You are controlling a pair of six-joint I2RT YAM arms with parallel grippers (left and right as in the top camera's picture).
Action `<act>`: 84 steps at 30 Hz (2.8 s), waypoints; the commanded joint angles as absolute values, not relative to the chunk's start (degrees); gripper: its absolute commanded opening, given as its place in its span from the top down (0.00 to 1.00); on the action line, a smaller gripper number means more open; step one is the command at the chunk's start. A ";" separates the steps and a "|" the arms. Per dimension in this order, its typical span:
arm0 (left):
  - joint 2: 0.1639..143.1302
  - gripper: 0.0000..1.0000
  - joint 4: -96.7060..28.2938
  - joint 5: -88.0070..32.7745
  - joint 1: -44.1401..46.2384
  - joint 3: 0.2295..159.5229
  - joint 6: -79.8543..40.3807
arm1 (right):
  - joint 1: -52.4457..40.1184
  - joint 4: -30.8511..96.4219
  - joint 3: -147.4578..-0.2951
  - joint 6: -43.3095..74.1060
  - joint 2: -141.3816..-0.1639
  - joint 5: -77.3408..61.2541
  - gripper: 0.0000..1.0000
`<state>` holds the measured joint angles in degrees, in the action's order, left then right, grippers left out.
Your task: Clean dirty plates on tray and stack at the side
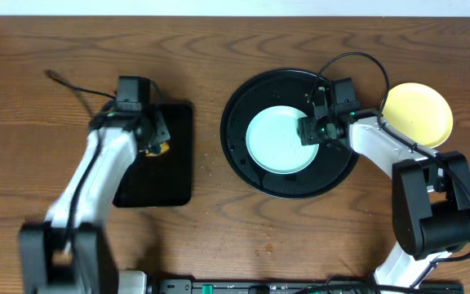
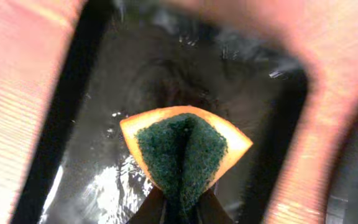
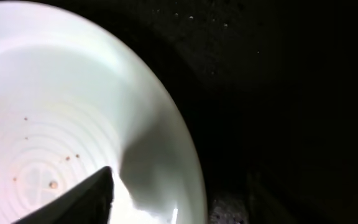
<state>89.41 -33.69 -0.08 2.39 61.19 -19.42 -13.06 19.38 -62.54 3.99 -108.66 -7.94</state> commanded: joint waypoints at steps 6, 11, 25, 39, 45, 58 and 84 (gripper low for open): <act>70.70 0.92 -34.59 3.49 2.59 59.70 -18.87 | -12.82 19.68 -62.08 4.21 -109.12 -6.48 0.25; 69.41 0.92 -34.65 4.12 2.59 59.46 -17.96 | -12.82 19.20 -62.08 4.21 -109.12 -6.48 0.22; 78.78 0.92 -34.79 3.18 2.59 59.46 -16.08 | -12.67 19.07 -62.67 5.13 -107.98 -10.13 0.99; 83.57 0.92 -35.16 3.01 2.59 59.46 -16.08 | -9.32 23.29 -63.00 12.03 -105.43 -17.17 0.71; 83.57 0.92 -35.11 3.01 2.59 59.46 -16.12 | -9.26 18.46 -62.98 -3.73 -105.69 -16.78 0.58; 83.57 0.92 -35.55 3.01 2.59 59.46 -16.10 | -13.28 12.19 -62.98 -7.35 -109.71 -16.75 0.70; 83.57 0.92 -35.51 3.01 2.59 59.46 -16.10 | -11.49 23.46 -62.98 18.98 -105.01 -3.49 0.67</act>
